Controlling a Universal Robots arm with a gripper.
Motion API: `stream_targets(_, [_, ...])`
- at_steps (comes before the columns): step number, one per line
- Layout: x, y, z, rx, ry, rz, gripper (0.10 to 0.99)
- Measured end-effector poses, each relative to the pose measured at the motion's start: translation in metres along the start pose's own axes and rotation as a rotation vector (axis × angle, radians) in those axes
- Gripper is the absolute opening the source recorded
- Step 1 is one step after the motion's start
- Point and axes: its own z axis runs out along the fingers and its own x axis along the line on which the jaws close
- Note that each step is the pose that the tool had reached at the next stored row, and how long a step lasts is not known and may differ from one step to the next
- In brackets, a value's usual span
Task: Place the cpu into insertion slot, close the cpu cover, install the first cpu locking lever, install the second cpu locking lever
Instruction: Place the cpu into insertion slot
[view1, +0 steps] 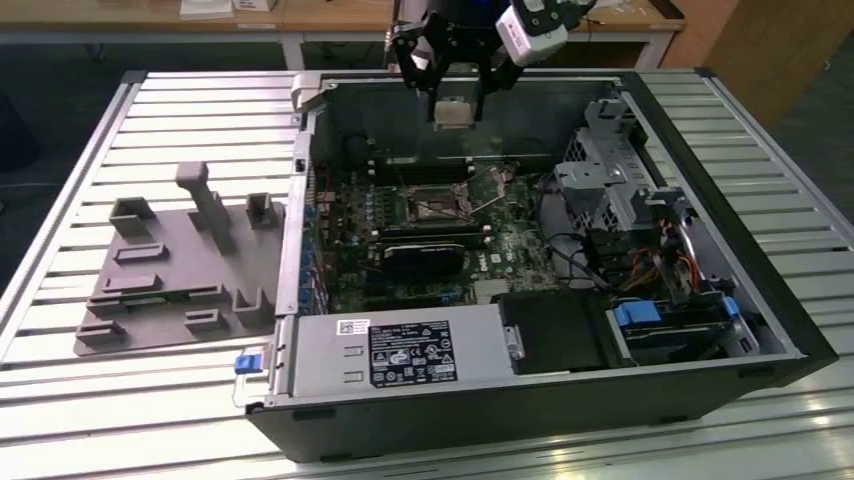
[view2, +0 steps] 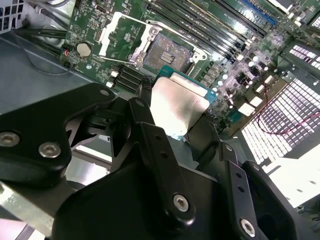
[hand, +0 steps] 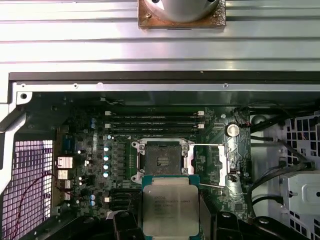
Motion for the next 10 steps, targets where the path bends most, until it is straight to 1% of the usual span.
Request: stream_targets(10, [-0.0001,-0.0006,0.009,0.0,0.0,0.0,0.537])
